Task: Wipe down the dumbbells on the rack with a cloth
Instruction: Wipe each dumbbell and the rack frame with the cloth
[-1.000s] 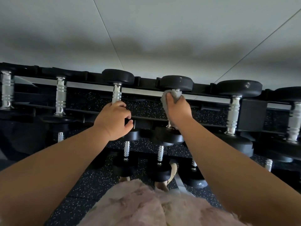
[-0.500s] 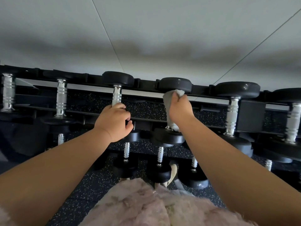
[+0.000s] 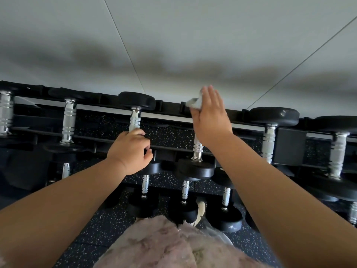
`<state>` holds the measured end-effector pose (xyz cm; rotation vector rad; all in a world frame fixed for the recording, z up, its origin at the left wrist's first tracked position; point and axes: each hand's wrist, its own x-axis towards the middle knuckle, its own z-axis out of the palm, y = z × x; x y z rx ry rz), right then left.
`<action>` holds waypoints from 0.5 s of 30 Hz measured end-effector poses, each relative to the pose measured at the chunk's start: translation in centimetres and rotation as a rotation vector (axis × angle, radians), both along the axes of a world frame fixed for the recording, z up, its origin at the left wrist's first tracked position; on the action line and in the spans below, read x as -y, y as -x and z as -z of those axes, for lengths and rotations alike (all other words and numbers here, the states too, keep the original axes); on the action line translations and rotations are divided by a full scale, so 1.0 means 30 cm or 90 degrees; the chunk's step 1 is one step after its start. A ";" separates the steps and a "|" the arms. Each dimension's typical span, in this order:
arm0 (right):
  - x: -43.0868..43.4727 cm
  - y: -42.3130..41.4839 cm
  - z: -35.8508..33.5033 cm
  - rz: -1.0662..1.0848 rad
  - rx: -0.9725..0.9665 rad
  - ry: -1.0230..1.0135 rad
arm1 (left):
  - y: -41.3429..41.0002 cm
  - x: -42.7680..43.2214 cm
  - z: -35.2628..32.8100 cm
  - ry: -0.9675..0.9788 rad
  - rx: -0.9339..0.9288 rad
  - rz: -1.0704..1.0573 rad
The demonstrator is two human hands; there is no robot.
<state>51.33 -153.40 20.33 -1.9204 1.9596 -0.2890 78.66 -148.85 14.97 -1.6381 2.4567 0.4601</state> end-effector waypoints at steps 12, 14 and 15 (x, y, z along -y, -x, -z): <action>0.039 0.207 0.067 0.170 -0.008 -0.142 | 0.000 -0.003 -0.001 0.022 -0.005 0.011; 0.048 0.201 0.057 0.181 -0.021 -0.178 | 0.001 -0.003 -0.004 0.022 -0.009 0.009; 0.054 0.182 0.043 0.188 0.014 -0.169 | 0.000 -0.002 -0.002 0.024 -0.010 0.010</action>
